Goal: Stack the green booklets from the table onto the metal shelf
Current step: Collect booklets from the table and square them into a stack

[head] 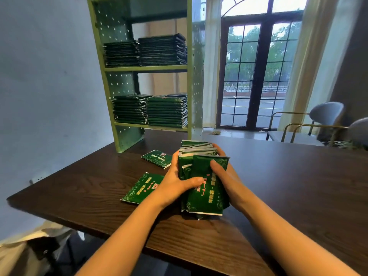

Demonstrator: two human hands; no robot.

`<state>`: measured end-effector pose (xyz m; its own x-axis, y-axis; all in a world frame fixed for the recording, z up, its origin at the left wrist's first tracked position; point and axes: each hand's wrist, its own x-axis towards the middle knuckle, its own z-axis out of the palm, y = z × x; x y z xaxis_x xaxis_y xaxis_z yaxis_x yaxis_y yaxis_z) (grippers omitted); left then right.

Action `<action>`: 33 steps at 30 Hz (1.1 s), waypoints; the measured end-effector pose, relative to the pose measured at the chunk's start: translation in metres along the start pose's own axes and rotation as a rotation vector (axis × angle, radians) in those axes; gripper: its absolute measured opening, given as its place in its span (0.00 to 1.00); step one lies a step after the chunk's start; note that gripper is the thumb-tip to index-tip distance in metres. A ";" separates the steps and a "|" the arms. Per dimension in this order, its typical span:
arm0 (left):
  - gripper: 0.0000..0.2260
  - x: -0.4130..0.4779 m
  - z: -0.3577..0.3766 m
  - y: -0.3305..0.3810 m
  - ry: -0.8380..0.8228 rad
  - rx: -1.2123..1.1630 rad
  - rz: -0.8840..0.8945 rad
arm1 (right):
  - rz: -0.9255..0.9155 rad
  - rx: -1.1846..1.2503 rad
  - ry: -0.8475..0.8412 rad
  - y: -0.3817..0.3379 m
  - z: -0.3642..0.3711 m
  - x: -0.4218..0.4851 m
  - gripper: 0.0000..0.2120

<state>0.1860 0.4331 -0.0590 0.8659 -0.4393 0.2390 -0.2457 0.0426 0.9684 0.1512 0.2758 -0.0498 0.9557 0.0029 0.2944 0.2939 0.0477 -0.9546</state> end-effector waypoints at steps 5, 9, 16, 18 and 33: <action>0.34 -0.005 0.013 -0.004 0.042 -0.049 -0.003 | -0.058 -0.004 0.019 0.007 -0.004 -0.003 0.65; 0.57 -0.011 0.024 -0.009 0.156 -0.151 0.050 | -0.018 0.077 0.004 0.007 -0.004 -0.004 0.68; 0.61 -0.017 0.029 -0.012 0.069 -0.033 0.079 | -0.017 0.105 -0.040 0.002 -0.012 -0.012 0.66; 0.61 -0.019 0.029 -0.010 0.061 0.001 0.072 | -0.008 0.149 -0.019 0.001 -0.013 -0.012 0.63; 0.55 -0.013 0.022 -0.010 0.048 0.208 0.087 | -0.052 0.170 0.181 0.006 0.008 -0.009 0.53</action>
<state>0.1674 0.4191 -0.0733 0.8561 -0.3986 0.3289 -0.4006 -0.1096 0.9097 0.1444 0.2838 -0.0582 0.9311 -0.1823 0.3159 0.3508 0.2102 -0.9126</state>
